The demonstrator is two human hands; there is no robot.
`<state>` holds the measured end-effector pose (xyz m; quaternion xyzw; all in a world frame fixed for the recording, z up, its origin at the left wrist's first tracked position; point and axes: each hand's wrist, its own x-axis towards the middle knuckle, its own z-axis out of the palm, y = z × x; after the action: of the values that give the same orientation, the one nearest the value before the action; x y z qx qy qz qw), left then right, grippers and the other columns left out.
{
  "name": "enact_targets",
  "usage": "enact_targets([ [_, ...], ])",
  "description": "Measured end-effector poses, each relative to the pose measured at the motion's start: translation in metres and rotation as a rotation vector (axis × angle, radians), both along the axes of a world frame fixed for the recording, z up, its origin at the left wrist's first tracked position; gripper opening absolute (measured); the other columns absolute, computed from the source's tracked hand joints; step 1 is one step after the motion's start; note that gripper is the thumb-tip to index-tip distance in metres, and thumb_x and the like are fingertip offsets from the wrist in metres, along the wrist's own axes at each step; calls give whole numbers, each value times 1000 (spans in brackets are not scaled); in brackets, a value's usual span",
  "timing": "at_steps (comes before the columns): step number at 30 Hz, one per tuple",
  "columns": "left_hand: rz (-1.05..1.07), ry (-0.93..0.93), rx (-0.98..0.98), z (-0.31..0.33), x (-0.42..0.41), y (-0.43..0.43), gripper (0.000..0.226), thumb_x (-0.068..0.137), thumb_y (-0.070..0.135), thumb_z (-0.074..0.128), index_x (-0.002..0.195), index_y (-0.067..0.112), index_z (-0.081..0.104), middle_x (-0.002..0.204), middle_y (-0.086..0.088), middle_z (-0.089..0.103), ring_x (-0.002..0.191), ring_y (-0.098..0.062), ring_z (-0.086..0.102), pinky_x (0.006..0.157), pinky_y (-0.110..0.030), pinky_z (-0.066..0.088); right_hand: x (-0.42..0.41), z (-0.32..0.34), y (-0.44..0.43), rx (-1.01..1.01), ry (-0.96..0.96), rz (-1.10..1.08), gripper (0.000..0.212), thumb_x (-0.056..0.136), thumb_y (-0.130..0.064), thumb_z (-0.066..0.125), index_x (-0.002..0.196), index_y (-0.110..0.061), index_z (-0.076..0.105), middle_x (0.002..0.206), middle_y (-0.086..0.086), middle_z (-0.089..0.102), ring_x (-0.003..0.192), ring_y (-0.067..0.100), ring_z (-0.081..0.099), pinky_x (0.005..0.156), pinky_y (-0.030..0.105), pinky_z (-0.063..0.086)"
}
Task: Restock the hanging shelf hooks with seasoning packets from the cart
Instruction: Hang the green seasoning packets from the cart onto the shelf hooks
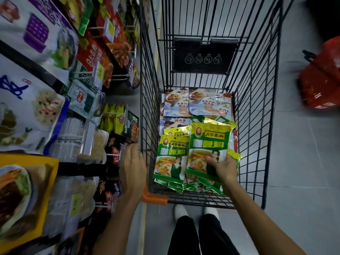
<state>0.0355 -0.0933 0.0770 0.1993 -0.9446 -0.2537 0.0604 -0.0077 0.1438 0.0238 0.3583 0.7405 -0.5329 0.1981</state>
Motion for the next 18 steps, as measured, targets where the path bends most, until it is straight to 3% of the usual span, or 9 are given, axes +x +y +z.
enact_targets([
  [2, -80, 95, -52, 0, -6, 20, 24, 84, -11, 60, 107, -6, 64, 105, -19, 65, 97, -32, 63, 81, -35, 52, 3, 8, 15, -54, 13, -28, 23, 78, -16, 75, 93, -5, 61, 101, 18, 68, 92, 35, 67, 79, 52, 57],
  [3, -120, 47, 12, -3, -11, 29, 23, 86, -9, 59, 108, -5, 64, 107, -18, 65, 97, -31, 63, 80, -31, 50, 5, 11, 19, -77, 18, -41, 19, 78, -15, 76, 88, -9, 61, 98, 16, 68, 90, 34, 67, 77, 50, 58],
  [6, -42, -310, 302, -36, -30, 50, 35, 97, 4, 49, 132, -1, 48, 133, -16, 51, 121, -27, 49, 94, -25, 38, 9, 12, 25, -124, 32, -67, 18, 77, -14, 76, 84, -13, 60, 93, 11, 68, 86, 29, 67, 69, 43, 58],
  [8, 18, -496, 342, -63, -38, 56, 51, 96, 5, 51, 143, -1, 32, 147, -17, 36, 136, -28, 33, 109, -30, 29, 9, 8, 26, -138, 40, -70, 17, 77, -14, 76, 84, -11, 61, 91, 10, 69, 85, 27, 67, 67, 41, 57],
  [11, 81, -638, 289, -94, -42, 56, 72, 93, 11, 59, 148, -2, 15, 156, -18, 20, 143, -31, 21, 114, -37, 24, 10, 2, 29, -138, 49, -53, 17, 76, -14, 77, 82, -11, 62, 88, 8, 70, 82, 24, 68, 65, 38, 57],
  [15, 152, -637, 248, -114, -41, 60, 88, 82, 12, 73, 147, -1, 15, 148, -20, 34, 132, -33, 38, 104, -39, 39, 11, -1, 29, -153, 45, -62, 17, 76, -12, 78, 83, -9, 62, 89, 10, 70, 82, 25, 69, 70, 41, 58],
  [18, 170, -544, 72, -111, -40, 63, 85, 71, 15, 83, 138, 2, 31, 131, -19, 50, 119, -32, 50, 94, -41, 46, 14, 0, 30, -160, 34, -65, 21, 76, -12, 77, 88, -5, 62, 93, 14, 70, 86, 28, 68, 74, 45, 58],
])
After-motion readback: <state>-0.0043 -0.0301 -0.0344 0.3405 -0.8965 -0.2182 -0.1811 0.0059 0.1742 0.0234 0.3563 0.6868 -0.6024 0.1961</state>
